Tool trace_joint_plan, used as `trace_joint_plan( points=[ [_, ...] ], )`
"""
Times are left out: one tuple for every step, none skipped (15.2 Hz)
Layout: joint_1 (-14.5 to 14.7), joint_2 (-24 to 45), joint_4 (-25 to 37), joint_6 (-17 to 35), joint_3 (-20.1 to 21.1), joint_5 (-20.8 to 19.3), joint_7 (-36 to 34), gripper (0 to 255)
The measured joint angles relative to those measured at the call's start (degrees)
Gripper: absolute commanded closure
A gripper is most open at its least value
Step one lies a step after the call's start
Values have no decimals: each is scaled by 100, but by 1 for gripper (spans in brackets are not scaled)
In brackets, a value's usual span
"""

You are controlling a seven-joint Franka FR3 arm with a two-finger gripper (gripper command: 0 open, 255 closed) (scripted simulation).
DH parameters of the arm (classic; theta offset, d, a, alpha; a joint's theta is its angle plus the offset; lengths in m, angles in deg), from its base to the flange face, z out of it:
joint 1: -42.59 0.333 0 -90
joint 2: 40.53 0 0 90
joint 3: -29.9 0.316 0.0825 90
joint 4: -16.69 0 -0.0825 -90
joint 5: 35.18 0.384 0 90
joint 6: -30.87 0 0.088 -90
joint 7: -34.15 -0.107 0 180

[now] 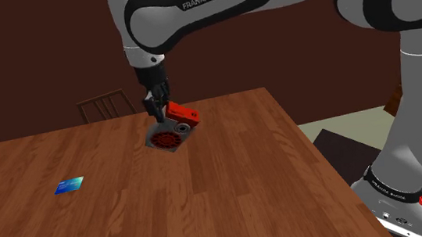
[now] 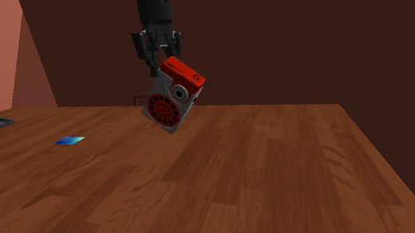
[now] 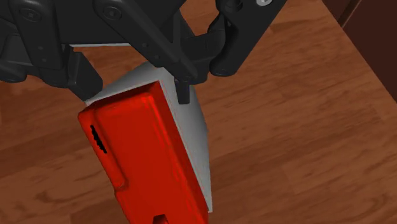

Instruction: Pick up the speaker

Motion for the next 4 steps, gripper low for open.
trace_joint_plan(
  points=[
    [3, -19, 44, -62, 4, 6, -3, 255],
    [6, -3, 146, -148, 3, 3, 6, 255],
    [15, 4, 243, -237, 5, 1, 2, 255],
    [21, 7, 298, -289, 6, 0, -1, 255]
  ],
)
